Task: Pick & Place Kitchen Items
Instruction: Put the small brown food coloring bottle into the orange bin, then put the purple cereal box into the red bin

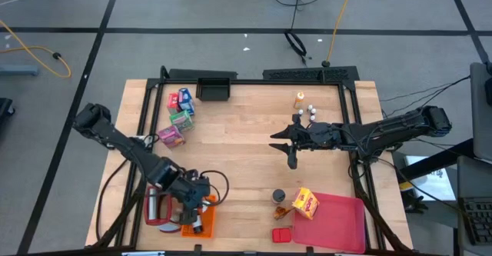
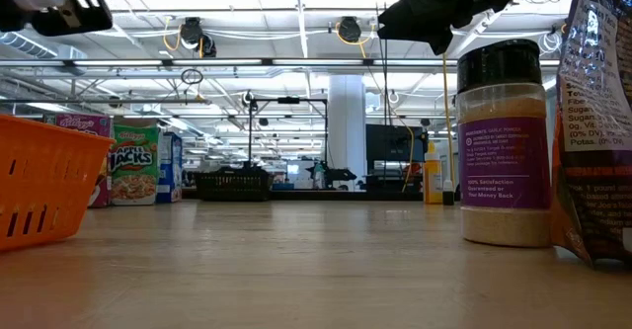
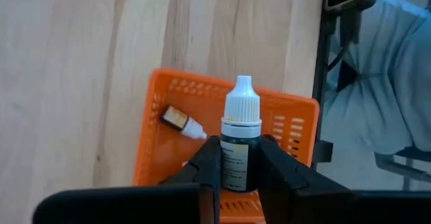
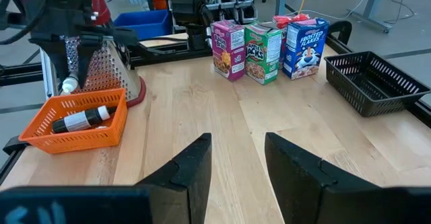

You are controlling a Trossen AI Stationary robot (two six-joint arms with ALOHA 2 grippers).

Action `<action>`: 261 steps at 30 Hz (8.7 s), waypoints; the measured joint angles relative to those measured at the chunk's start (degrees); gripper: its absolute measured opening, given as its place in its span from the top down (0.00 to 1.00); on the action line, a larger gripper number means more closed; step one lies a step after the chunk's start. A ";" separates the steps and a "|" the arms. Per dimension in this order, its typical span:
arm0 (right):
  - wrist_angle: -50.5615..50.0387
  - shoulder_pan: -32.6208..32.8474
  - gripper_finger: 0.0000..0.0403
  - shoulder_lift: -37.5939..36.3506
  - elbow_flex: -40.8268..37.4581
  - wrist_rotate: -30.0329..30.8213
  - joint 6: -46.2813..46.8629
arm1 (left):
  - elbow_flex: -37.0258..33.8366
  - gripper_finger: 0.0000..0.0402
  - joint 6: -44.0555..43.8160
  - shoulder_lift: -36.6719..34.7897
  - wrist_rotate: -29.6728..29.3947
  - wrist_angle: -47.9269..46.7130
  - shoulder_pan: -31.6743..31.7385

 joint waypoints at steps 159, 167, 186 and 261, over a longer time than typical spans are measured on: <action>-0.21 0.00 0.68 0.02 -1.02 0.05 -0.24 | -10.54 0.93 10.88 -14.36 -10.68 -50.36 38.16; 1.10 0.01 0.68 0.02 -1.68 0.20 -0.11 | -0.66 0.93 6.09 -14.40 -6.94 -50.05 31.68; 6.42 0.02 0.68 0.02 -1.67 -0.17 0.00 | 15.90 0.93 13.64 0.56 -10.17 -29.74 23.19; 13.63 0.00 0.84 5.90 -1.62 -4.70 -4.76 | 43.10 0.68 37.42 23.16 -26.75 -19.70 23.74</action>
